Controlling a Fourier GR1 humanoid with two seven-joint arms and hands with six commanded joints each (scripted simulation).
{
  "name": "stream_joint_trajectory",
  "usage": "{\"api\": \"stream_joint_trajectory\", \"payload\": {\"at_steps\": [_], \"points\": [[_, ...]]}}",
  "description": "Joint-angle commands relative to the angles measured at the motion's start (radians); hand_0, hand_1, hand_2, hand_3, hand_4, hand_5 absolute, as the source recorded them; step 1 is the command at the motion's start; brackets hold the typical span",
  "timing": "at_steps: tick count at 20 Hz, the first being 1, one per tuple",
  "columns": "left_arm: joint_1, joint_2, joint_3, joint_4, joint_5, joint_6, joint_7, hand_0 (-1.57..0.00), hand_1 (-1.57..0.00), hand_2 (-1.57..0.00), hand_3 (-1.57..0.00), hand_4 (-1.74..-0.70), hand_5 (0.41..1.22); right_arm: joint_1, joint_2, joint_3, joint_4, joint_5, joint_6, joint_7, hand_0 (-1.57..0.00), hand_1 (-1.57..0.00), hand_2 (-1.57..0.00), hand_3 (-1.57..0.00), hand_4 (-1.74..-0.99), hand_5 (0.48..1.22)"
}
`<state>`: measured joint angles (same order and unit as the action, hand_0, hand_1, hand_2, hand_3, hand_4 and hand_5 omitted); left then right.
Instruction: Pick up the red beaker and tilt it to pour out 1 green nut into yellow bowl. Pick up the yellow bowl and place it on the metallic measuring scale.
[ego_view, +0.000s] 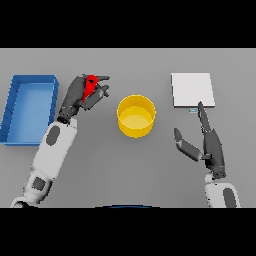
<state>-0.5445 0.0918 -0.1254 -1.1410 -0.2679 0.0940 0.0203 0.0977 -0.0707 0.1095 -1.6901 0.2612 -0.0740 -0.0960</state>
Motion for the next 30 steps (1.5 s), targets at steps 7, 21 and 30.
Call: {"api": "stream_joint_trajectory", "payload": {"at_steps": [7,21,30], "points": [[-0.081,0.070,-0.096,0.051,-0.089,-0.032,0.089,-1.57,-1.57,-1.57,-1.56,-1.73,1.114,0.009,-0.004,0.003,-0.013,0.001,0.007,0.021,0.00,0.00,0.00,0.00,-1.254,0.680],[-0.343,0.212,-0.513,0.164,-0.523,-0.161,0.174,-1.57,-1.57,-1.57,-1.57,-1.67,1.205,0.021,0.012,0.013,-0.029,-0.007,0.014,0.034,0.00,0.00,0.00,0.00,-1.283,0.702],[-0.526,0.197,-0.755,0.275,-0.670,-0.318,0.065,-1.57,-1.57,-1.57,-1.47,-1.73,1.219,0.009,0.043,-0.012,0.002,-0.057,0.007,0.013,0.00,0.00,0.00,0.00,-1.291,0.648]]}}
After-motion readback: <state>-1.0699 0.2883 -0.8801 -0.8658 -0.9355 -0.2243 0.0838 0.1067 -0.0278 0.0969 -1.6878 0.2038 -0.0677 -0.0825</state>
